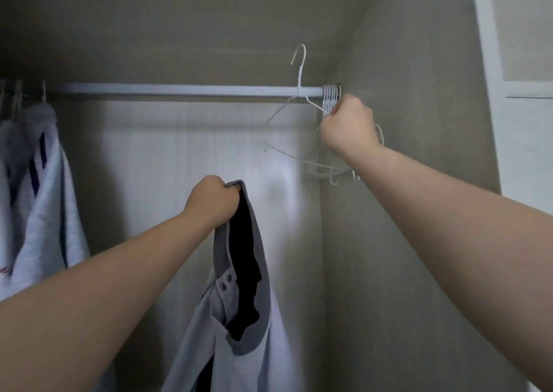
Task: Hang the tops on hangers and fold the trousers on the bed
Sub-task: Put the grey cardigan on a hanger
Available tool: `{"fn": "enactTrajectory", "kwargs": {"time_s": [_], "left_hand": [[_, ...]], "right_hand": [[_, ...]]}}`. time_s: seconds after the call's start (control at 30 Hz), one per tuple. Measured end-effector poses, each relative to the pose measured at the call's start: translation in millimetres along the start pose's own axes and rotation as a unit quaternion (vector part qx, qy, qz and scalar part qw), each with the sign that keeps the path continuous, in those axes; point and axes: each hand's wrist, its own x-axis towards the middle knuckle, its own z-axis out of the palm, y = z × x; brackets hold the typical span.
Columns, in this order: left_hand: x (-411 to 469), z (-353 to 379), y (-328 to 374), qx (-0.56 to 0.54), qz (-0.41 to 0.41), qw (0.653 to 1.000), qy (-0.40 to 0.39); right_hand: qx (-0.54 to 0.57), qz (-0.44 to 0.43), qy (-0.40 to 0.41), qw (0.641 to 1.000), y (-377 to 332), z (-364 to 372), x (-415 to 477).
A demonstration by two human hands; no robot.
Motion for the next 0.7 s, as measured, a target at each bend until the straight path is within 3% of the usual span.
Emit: {"fn": "enactTrajectory", "kwargs": {"time_s": [0.17, 0.37, 0.47, 0.6, 0.7], "left_hand": [[-53, -20, 24, 0.051, -0.002, 0.998, 0.027], [-130, -47, 63, 0.091, -0.019, 0.992, 0.085], [-177, -55, 83, 0.033, -0.054, 0.993, 0.098], [-246, -62, 111, -0.082, -0.122, 0.982, 0.114], [-300, -70, 129, -0.094, -0.148, 0.977, 0.125]], "right_hand": [[0.253, 0.087, -0.06, 0.962, 17, -7, -61], [0.439, 0.119, -0.07, 0.888, 23, -58, -138], [0.497, 0.15, -0.102, 0.848, 24, -96, -164], [0.544, 0.192, -0.211, 0.789, 22, -154, -175], [0.526, 0.215, -0.248, 0.785, 31, -186, -172]]}}
